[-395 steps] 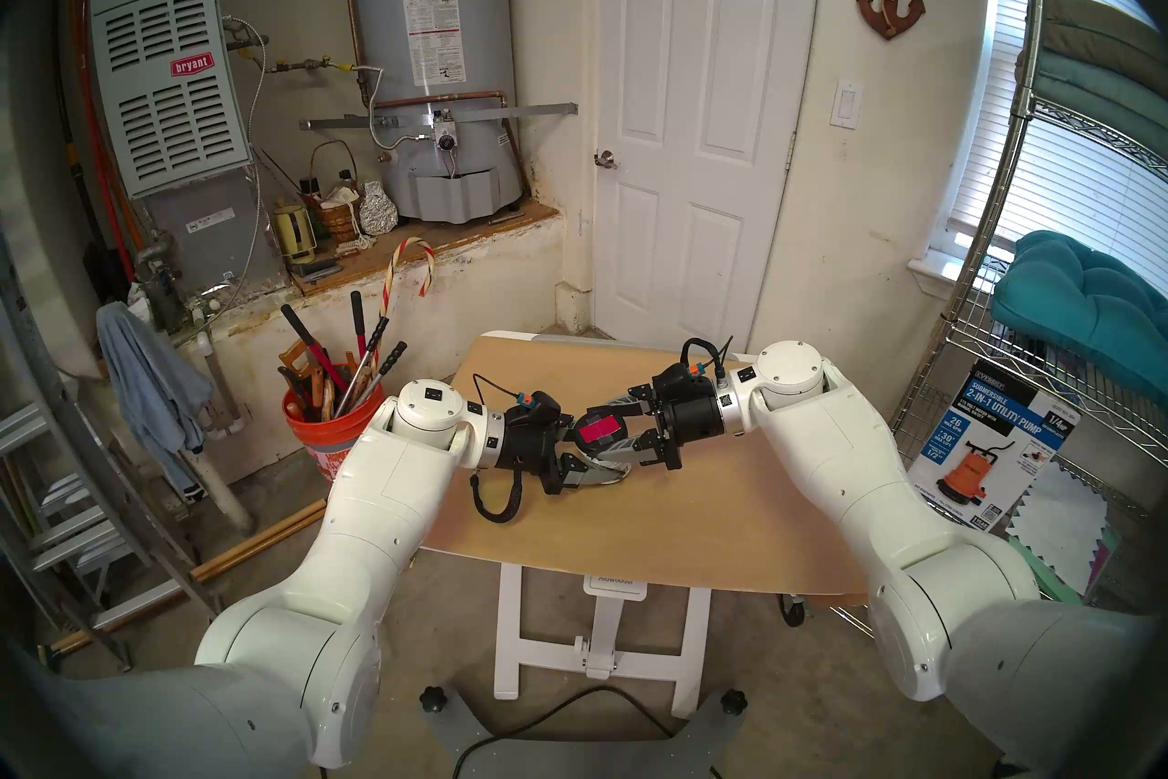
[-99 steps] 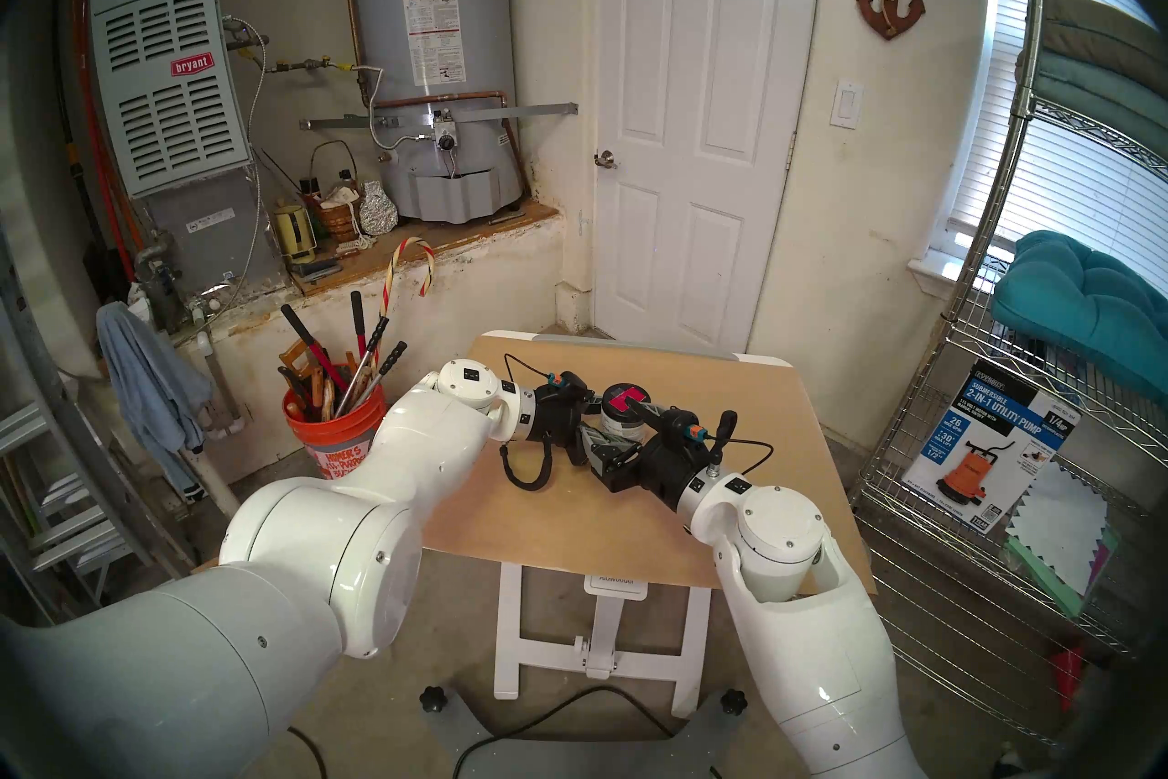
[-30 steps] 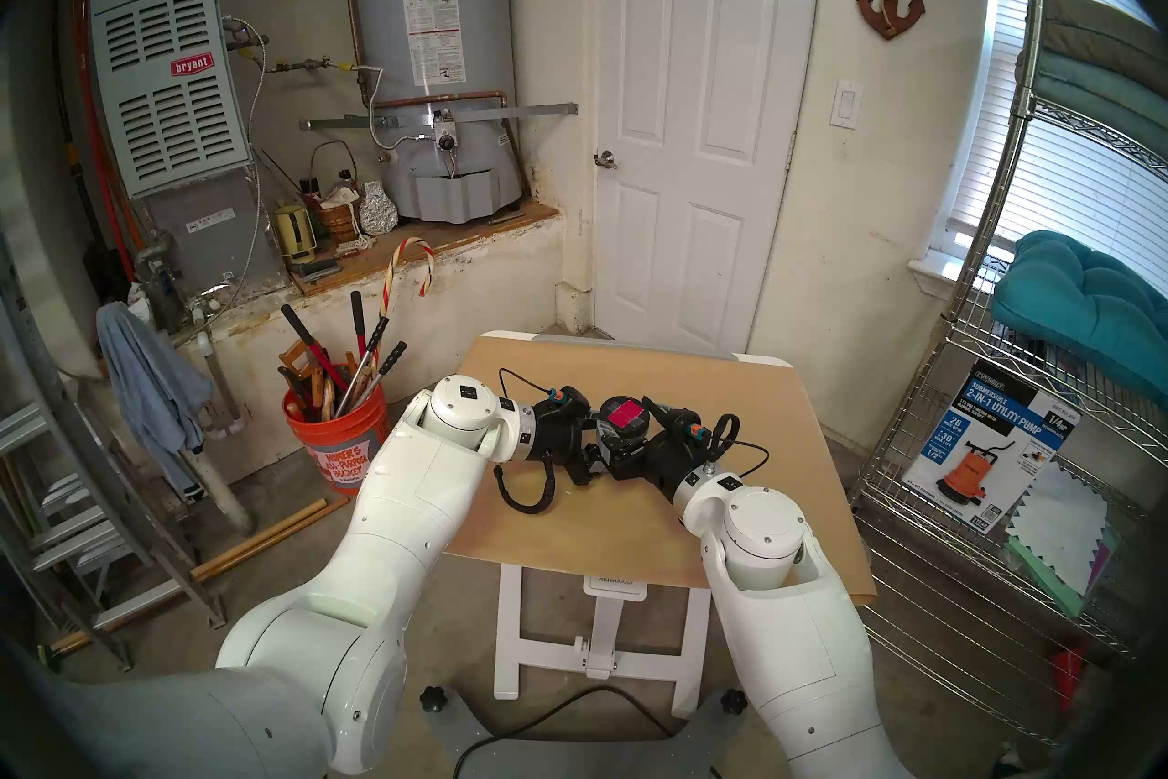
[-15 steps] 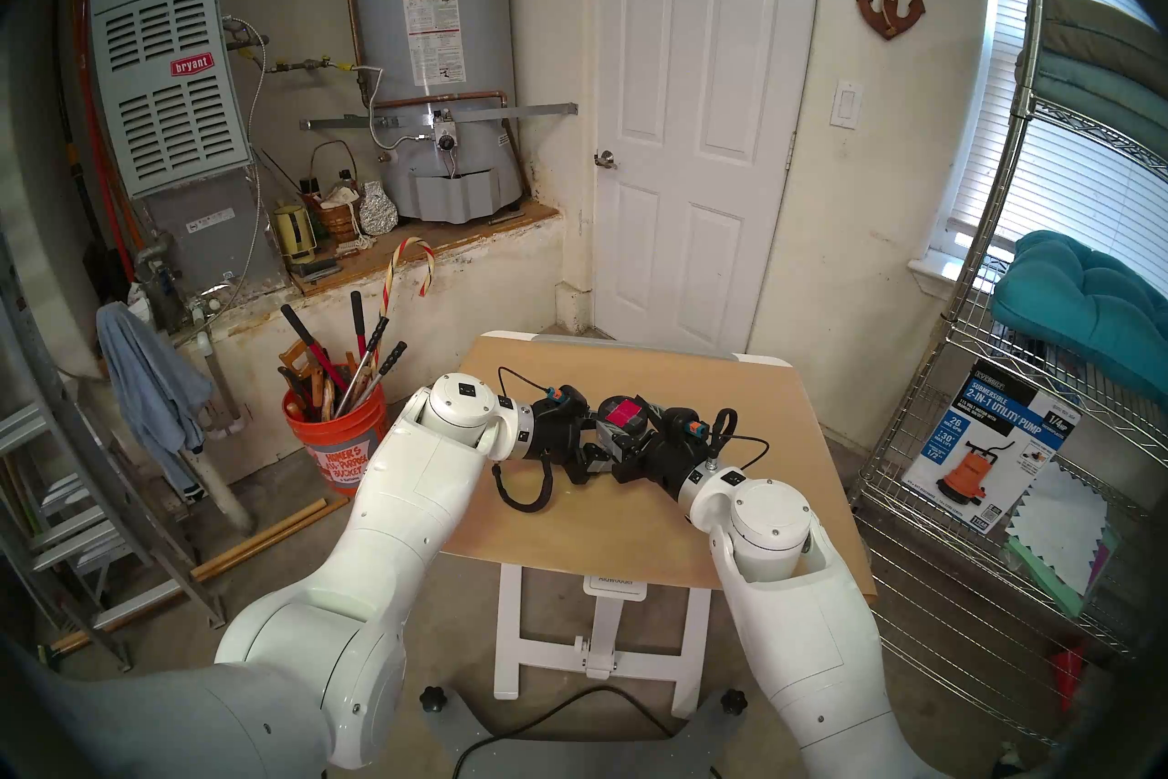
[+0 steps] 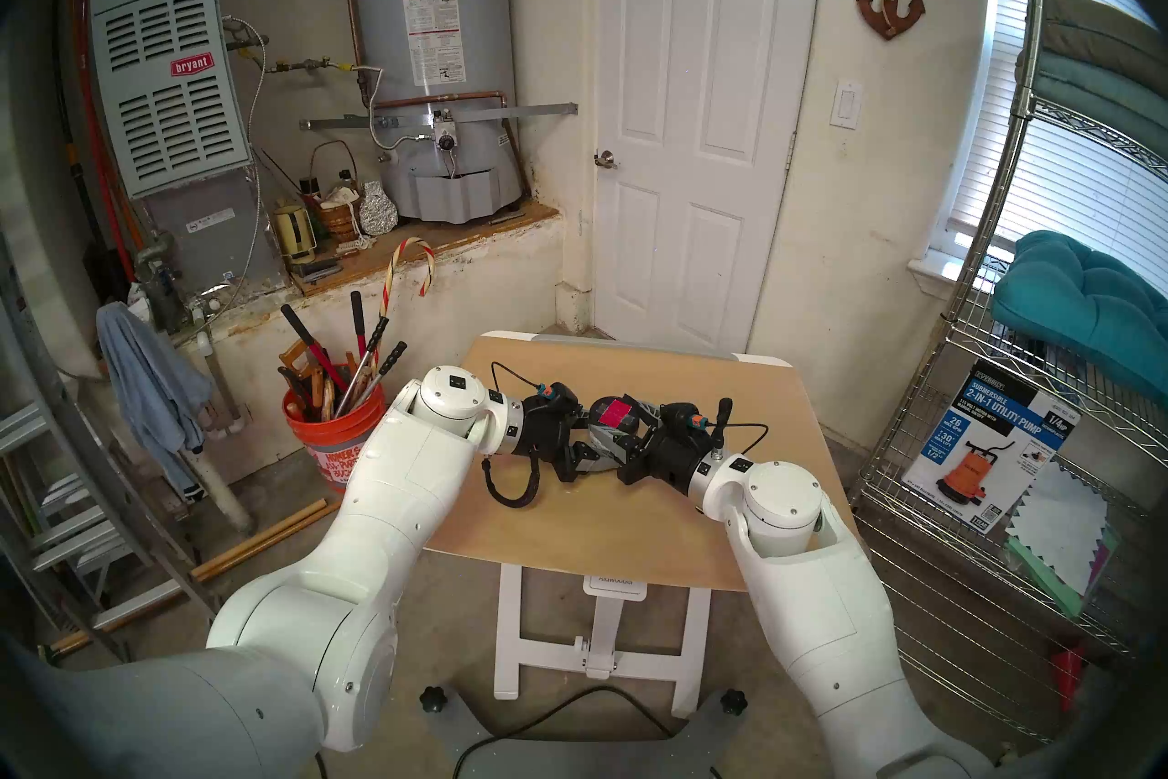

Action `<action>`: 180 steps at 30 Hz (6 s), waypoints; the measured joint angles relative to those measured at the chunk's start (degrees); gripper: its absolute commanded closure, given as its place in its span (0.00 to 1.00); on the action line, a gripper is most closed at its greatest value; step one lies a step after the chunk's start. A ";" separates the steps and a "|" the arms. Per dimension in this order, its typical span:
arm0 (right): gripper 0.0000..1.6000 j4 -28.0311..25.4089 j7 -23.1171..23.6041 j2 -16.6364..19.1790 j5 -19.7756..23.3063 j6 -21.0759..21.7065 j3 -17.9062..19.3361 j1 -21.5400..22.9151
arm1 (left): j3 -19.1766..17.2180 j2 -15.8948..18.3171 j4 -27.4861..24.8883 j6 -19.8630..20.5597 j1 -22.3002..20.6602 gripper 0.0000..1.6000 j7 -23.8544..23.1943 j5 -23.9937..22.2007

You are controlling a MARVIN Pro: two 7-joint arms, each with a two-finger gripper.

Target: Open paint jar

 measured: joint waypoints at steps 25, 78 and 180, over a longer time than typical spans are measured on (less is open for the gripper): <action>1.00 17.24 22.19 5.19 4.44 -5.05 -1.97 14.45 | 0.31 0.42 6.08 -3.27 -3.83 1.00 -2.84 -0.31; 0.00 37.06 41.10 5.08 5.03 -13.87 -7.20 30.18 | 2.77 -0.55 30.65 -14.93 -17.74 1.00 -6.22 -1.01; 0.00 -8.38 2.47 -7.17 -1.35 -9.66 5.57 -9.16 | 1.32 0.01 24.24 -10.75 -13.33 1.00 -2.34 -1.51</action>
